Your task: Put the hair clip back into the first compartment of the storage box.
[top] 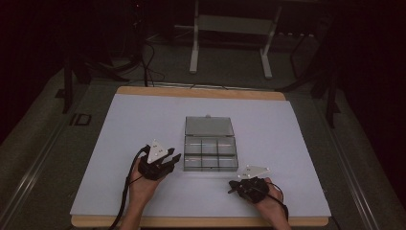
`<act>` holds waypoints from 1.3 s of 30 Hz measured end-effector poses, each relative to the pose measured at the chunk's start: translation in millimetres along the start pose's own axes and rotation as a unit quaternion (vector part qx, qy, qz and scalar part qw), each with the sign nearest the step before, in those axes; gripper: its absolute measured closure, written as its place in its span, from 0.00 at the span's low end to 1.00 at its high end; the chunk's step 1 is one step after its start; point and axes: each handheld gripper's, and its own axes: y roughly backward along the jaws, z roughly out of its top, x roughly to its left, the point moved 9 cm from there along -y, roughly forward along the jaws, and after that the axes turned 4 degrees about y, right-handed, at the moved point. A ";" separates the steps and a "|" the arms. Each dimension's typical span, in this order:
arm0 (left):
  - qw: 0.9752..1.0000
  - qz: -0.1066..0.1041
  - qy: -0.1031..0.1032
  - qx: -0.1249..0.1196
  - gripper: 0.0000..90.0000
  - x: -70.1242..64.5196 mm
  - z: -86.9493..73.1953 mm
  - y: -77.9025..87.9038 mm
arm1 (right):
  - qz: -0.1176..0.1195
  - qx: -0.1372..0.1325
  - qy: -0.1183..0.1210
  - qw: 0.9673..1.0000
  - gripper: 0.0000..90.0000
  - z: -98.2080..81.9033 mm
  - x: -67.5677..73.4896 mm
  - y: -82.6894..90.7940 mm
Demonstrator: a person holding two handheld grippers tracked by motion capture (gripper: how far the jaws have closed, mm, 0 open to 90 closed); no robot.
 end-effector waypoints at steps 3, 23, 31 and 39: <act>1.000 -0.001 -0.001 0.000 0.73 -0.7 -0.3 -0.8 | -0.002 0.001 -0.002 1.000 0.99 0.3 0.6 -0.2; 1.000 0.001 0.003 0.000 0.73 1.1 -0.7 -0.6 | -0.020 -0.003 -0.020 1.000 0.99 -11.2 -17.7 32.6; 1.000 -0.002 -0.001 0.003 0.73 -2.5 -1.1 -2.1 | -0.029 0.018 -0.031 0.999 1.00 -32.2 -21.8 33.2; 1.000 -0.003 -0.001 0.003 0.73 -2.3 -1.6 -2.4 | -0.046 0.009 -0.054 0.997 1.00 -26.2 -38.1 24.8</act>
